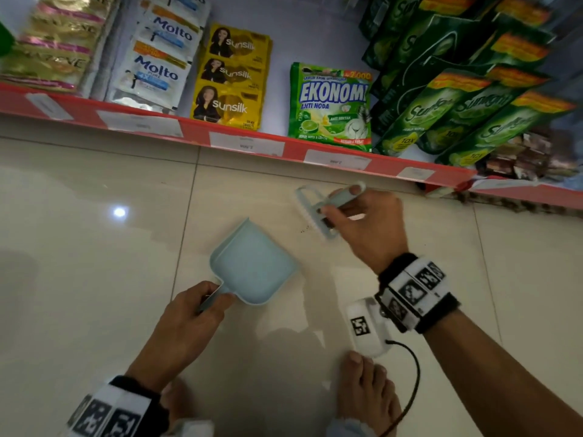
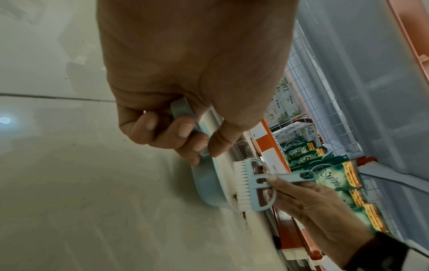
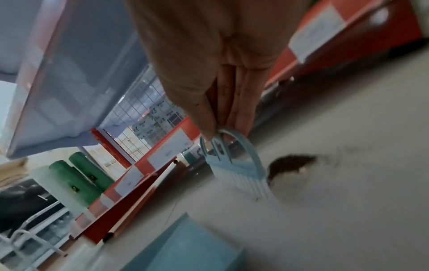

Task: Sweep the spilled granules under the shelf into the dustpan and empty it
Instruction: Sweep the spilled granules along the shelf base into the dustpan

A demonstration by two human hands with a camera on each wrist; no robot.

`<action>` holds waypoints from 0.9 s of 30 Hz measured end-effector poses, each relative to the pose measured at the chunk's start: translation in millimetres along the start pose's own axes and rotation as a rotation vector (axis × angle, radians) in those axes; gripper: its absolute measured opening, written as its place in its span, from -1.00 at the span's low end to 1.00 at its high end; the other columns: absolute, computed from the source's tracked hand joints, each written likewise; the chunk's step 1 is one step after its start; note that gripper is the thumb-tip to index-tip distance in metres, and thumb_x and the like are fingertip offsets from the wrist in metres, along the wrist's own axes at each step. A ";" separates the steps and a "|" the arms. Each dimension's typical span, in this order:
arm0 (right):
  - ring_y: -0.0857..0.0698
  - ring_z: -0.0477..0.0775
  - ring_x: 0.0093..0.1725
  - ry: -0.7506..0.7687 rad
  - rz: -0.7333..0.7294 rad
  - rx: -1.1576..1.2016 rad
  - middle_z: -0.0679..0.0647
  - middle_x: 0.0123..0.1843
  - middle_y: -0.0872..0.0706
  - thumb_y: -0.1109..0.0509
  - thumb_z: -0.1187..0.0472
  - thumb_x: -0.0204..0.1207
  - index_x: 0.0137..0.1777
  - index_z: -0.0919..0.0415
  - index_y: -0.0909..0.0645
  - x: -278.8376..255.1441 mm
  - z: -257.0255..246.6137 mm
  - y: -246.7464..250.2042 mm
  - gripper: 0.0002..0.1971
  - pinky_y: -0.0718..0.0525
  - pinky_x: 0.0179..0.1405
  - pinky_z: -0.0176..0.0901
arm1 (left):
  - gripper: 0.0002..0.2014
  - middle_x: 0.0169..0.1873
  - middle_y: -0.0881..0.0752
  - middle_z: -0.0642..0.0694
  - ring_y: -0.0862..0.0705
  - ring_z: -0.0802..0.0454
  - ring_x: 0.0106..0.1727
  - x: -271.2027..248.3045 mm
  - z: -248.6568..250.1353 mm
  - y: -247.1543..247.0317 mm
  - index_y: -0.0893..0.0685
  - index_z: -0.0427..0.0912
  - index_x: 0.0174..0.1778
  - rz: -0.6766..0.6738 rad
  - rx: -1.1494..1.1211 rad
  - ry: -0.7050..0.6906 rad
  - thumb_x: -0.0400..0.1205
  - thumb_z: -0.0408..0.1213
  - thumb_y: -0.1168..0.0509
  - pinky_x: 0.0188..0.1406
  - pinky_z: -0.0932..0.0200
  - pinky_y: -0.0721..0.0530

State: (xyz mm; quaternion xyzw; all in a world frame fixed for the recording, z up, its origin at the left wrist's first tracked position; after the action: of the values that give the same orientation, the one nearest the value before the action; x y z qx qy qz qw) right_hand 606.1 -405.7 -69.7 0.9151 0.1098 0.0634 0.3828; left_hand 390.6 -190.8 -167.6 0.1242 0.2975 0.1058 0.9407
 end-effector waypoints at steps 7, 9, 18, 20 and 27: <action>-0.82 -0.01 -0.24 -0.070 -0.087 -0.160 0.09 -0.16 -0.86 -0.59 0.19 0.42 -0.03 0.27 -0.81 6.4 37.0 -13.7 -0.81 -0.82 -0.08 -0.07 | -0.70 -0.52 -0.59 -0.01 -0.51 0.16 -0.48 -0.8 -2.5 3.6 -0.61 -0.22 -0.29 0.030 0.008 0.001 0.63 -0.07 -0.35 -0.34 0.06 -0.47; -0.81 -0.01 -0.24 -0.081 -0.051 -0.137 0.11 -0.14 -0.86 -0.59 0.22 0.44 0.00 0.29 -0.80 13.5 48.5 5.8 -0.81 -0.81 -0.07 -0.10 | -0.69 -0.52 -0.57 -0.02 -0.50 0.12 -0.45 -0.5 -1.2 2.3 -0.59 -0.27 -0.28 0.024 -0.008 -0.006 0.64 -0.09 -0.35 -0.34 0.04 -0.46; -0.83 -0.12 -0.11 -0.123 -0.658 0.027 -0.11 -0.10 -0.88 -0.64 0.34 0.36 0.00 0.14 -0.83 17.5 76.1 26.9 -0.78 -0.73 -0.15 -0.41 | -0.70 -0.56 -0.51 0.04 -0.44 0.16 -0.51 6.5 12.5 -10.7 -0.54 -0.28 -0.29 -0.023 -0.002 -0.023 0.65 -0.14 -0.34 -0.40 0.07 -0.41; -0.82 -0.09 -0.12 -0.008 -0.692 -0.158 -0.05 -0.10 -0.88 -0.63 0.34 0.39 0.01 0.17 -0.85 20.1 75.2 15.8 -0.80 -0.75 -0.08 -0.33 | -0.69 -0.56 -0.51 0.04 -0.44 0.16 -0.51 7.9 16.2 -13.6 -0.53 -0.26 -0.30 -0.028 0.025 -0.025 0.65 -0.12 -0.33 -0.39 0.07 -0.41; -0.80 -0.15 -0.22 0.226 -0.443 -0.192 -0.02 -0.12 -0.86 -0.57 0.31 0.41 0.00 0.17 -0.84 50.8 41.0 1.6 -0.83 -0.74 -0.14 -0.36 | -0.69 -0.55 -0.52 0.03 -0.45 0.16 -0.51 9.0 21.1 -19.1 -0.56 -0.24 -0.31 -0.022 0.062 -0.032 0.64 -0.10 -0.34 -0.38 0.08 -0.43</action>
State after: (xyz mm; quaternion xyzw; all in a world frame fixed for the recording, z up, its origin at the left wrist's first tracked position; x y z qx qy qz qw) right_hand 663.7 -422.2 -95.6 0.8153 0.3430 0.0902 0.4577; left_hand 412.6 -210.0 -161.3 0.1516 0.2869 0.0841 0.9421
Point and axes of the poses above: each hand's wrist, its own x-axis towards the middle knuckle, its own y-axis out of the back of the hand, z = x × y, the point moved 8 cm from there along x, towards the middle knuckle
